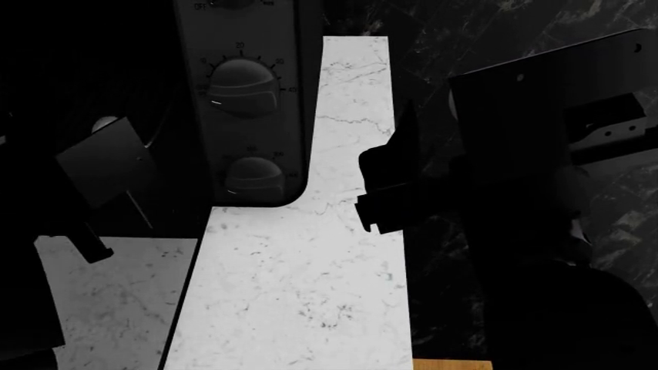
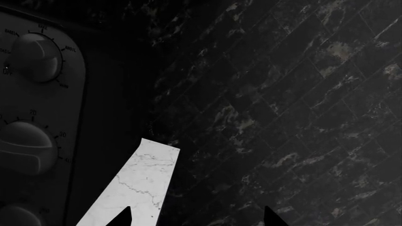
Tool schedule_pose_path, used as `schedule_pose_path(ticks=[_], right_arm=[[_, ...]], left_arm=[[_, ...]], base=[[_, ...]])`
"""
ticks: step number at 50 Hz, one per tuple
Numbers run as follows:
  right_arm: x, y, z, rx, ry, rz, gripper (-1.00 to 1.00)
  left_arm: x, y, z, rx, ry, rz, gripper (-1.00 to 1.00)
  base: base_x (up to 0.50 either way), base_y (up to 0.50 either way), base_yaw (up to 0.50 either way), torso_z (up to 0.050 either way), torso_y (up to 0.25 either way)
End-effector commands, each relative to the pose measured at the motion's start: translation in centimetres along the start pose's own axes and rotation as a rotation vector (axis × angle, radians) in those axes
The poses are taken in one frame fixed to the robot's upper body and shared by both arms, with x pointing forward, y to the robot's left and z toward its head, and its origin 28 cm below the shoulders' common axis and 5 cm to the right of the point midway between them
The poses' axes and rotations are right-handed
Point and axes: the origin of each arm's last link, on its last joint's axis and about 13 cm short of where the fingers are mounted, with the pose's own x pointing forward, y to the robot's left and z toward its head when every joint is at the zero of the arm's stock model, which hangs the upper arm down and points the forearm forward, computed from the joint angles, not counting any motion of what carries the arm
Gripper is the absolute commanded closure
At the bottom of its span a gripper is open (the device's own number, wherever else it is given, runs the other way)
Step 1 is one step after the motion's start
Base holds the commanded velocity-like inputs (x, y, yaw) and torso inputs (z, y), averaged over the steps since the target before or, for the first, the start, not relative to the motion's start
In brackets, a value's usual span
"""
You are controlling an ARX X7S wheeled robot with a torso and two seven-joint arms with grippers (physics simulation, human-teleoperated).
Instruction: Fully slide the toaster oven rack0 out.
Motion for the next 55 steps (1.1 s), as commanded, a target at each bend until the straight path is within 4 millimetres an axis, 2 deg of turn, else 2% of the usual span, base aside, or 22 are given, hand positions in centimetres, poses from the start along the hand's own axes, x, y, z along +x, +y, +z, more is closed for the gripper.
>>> schedule_pose_path(ticks=[1, 10, 35, 36, 48, 55], right_arm=[[0.0, 0.1, -0.1, 0.004, 0.004, 0.005, -1.00], [-0.2, 0.0, 0.0, 0.004, -0.002, 0.006, -1.00], [0.1, 0.2, -0.1, -0.001, 0.004, 0.014, -1.00], [0.1, 0.2, -0.1, -0.002, 0.003, 0.015, -1.00], [0.0, 0.3, -0.1, -0.004, 0.003, 0.018, -1.00], [0.0, 0.4, -0.1, -0.006, 0.002, 0.021, -1.00]], left_arm=[[-3.2, -0.8, 0.1, -0.082, -0.080, -0.061, 1.00], [-6.0, -0.8, -0.2, -0.089, -0.105, -0.024, 1.00], [-13.7, -2.3, -1.7, -0.082, -0.166, 0.083, 1.00], [-13.9, -2.4, -1.7, -0.080, -0.161, 0.098, -1.00], [-17.5, -2.7, -2.1, -0.076, -0.179, 0.173, -1.00], [-18.2, -2.5, -2.1, -0.091, -0.187, 0.190, -1.00]], base=[[0.00, 0.00, 0.00, 0.000, 0.000], [0.00, 0.00, 0.00, 0.000, 0.000], [0.00, 0.00, 0.00, 0.001, 0.002], [-0.01, 0.00, 0.00, 0.000, 0.010], [0.00, 0.00, 0.00, 0.000, 0.000], [0.00, 0.00, 0.00, 0.000, 0.000]])
